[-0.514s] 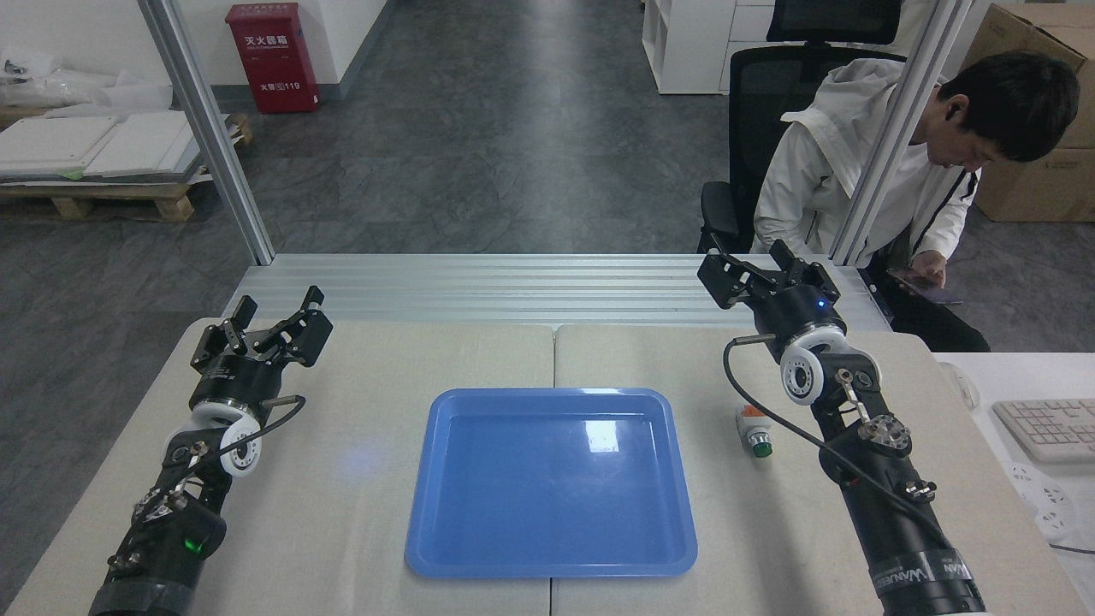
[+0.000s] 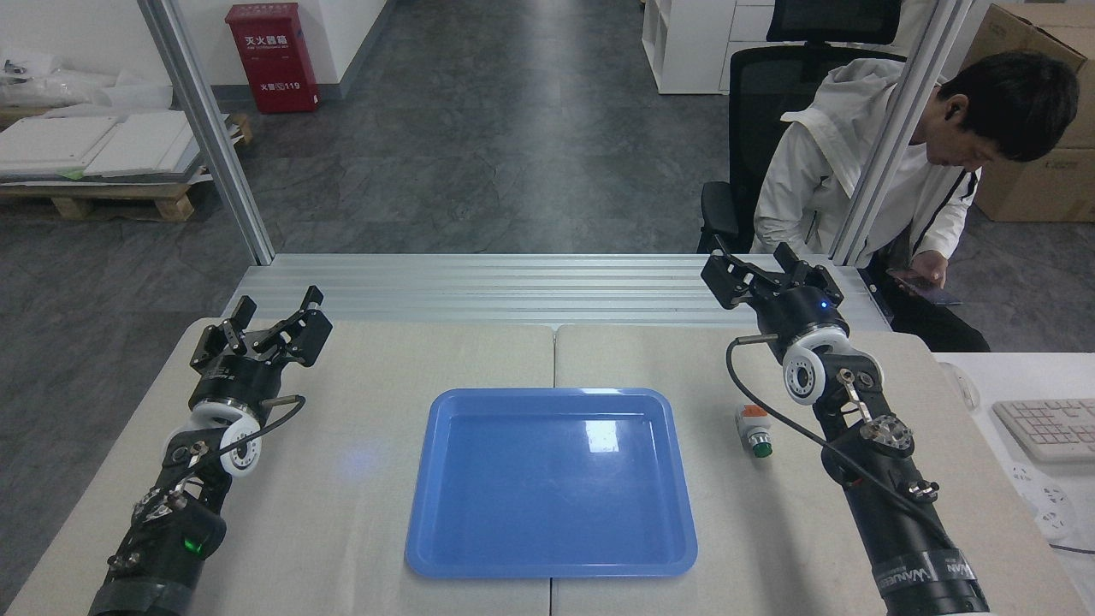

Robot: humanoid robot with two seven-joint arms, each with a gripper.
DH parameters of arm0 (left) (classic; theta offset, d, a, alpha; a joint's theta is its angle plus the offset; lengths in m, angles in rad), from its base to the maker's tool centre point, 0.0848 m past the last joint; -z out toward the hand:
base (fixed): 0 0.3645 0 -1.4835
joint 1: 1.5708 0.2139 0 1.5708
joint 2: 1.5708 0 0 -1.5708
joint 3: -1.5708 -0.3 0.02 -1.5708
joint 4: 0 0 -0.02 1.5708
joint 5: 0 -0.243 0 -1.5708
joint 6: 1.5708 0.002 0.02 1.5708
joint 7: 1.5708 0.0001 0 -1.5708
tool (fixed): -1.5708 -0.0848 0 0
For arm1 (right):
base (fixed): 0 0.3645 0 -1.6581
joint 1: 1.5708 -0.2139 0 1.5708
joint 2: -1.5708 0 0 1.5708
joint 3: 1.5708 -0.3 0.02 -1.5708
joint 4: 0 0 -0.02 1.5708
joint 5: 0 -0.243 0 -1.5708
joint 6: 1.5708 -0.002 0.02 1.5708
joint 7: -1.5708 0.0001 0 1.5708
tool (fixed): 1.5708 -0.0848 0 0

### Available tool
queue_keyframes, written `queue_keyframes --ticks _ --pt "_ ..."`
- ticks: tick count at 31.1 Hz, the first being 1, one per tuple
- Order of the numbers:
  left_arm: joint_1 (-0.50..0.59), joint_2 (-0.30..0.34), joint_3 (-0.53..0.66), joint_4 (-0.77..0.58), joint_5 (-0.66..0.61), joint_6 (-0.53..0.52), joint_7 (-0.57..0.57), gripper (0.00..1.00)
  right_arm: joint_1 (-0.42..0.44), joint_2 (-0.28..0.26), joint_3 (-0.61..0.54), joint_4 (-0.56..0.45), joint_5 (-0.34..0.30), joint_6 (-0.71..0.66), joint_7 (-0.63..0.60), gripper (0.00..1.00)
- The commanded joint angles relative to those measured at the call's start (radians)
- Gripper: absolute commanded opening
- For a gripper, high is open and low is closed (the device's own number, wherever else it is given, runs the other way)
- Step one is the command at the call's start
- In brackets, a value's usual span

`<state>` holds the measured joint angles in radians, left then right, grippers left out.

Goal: Pick up switch part and place in tray

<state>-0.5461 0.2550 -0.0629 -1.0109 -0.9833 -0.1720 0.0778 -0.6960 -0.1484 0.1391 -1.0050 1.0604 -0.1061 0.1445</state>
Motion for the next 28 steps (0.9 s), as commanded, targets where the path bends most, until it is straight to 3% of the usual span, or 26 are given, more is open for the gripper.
queue_keyframes --ticks 1,28 --pt "0.000 0.000 0.000 0.000 0.000 0.000 0.000 1.00 0.004 -0.008 0.002 0.005 0.000 -0.004 0.000 0.98" --pt "0.000 0.001 0.000 0.000 0.000 0.000 0.000 1.00 0.016 -0.011 0.013 0.003 0.000 -0.007 0.003 0.98"
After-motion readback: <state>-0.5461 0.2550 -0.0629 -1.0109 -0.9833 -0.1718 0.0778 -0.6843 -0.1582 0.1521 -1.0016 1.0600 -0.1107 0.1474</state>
